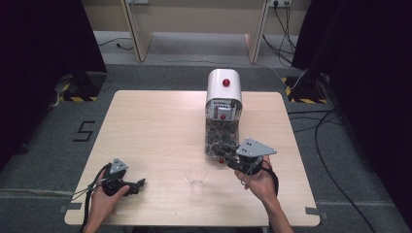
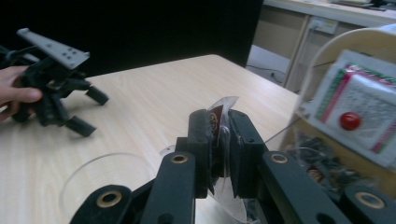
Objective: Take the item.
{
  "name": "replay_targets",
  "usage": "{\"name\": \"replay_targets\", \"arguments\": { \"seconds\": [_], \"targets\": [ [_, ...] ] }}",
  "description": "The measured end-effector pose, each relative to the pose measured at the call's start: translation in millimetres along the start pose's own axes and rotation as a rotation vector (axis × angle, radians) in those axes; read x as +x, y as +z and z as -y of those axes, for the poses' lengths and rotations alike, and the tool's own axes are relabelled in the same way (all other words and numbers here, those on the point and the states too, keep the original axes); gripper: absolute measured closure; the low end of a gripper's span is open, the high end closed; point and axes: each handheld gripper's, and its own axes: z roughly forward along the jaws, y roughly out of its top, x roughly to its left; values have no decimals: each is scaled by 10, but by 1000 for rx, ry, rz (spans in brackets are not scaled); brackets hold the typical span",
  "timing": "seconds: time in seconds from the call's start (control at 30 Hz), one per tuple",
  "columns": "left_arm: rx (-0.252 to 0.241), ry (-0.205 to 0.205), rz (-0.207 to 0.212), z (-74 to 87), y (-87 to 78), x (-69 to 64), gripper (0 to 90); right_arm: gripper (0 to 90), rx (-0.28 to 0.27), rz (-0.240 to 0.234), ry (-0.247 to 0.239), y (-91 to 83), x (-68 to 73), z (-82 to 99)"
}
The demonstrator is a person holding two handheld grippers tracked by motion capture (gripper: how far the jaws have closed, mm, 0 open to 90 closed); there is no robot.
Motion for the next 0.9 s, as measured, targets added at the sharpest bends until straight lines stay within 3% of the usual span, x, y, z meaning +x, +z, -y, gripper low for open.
{"name": "replay_targets", "arguments": {
  "seconds": [0.33, 0.9],
  "targets": [
    [0, 0, 0, 0, 0, 0, 0, 811, 5, -92, -7, 8, 216, 36],
    [0, 0, 0, 0, 0, 0, 0, 811, 39, -145, -38, 88, 404, 94]
  ]
}}
